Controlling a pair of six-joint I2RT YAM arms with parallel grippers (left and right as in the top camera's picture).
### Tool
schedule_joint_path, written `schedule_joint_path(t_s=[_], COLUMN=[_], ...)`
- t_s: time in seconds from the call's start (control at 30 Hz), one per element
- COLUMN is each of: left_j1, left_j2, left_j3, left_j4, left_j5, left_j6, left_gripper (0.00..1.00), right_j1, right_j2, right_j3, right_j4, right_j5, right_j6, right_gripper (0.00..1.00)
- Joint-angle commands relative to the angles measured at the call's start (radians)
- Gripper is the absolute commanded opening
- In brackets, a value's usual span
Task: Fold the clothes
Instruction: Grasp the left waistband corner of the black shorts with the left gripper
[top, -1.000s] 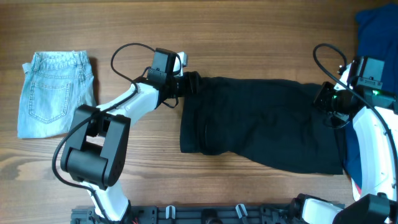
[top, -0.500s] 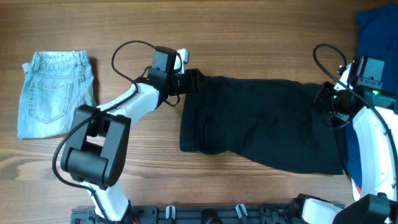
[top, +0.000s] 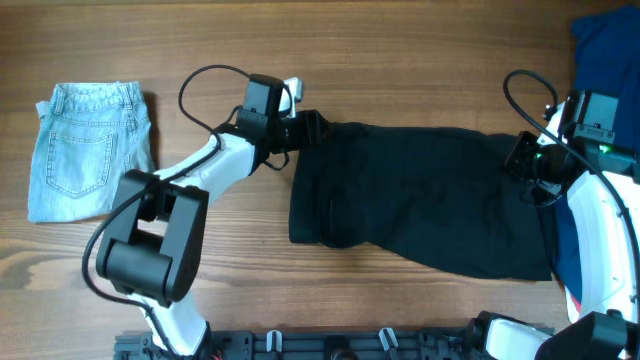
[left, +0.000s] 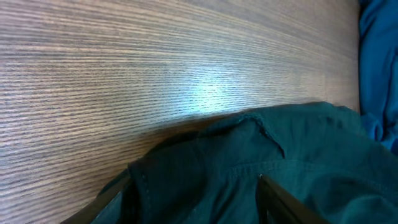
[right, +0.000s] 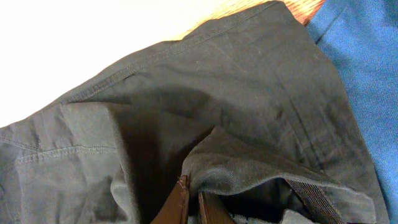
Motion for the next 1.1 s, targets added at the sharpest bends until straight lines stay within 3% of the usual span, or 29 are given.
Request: schedule_joint_path(t_s=[0.0, 0.27, 0.37, 0.57, 1.07], left_j1=[0.010, 0.010, 0.006, -0.028, -0.063], left_j2=[-0.066, -0.066, -0.064, -0.038, -0.006], left_j3=[0.011, 0.011, 0.011, 0.011, 0.011], left_j4=[-0.010, -0.063, -0.070, -0.126, -0.021], left_j5=[0.023, 0.022, 0.010, -0.134, -0.154], left_j6=[0.005, 0.006, 0.013, 0.013, 0.013], left_gripper=[0.61, 0.61, 0.66, 0.68, 0.56], right_j1=[0.003, 0.003, 0.003, 0.003, 0.003], right_j2=[-0.012, -0.012, -0.012, -0.012, -0.012], right_j3=[-0.007, -0.007, -0.007, -0.007, -0.007], right_j4=[0.006, 0.006, 0.006, 0.002, 0.002], right_j5=[-0.012, -0.012, -0.012, -0.012, -0.012], right_j6=[-0.020, -0.020, -0.020, -0.020, -0.020], right_gripper=[0.04, 0.04, 0.04, 0.04, 0.04])
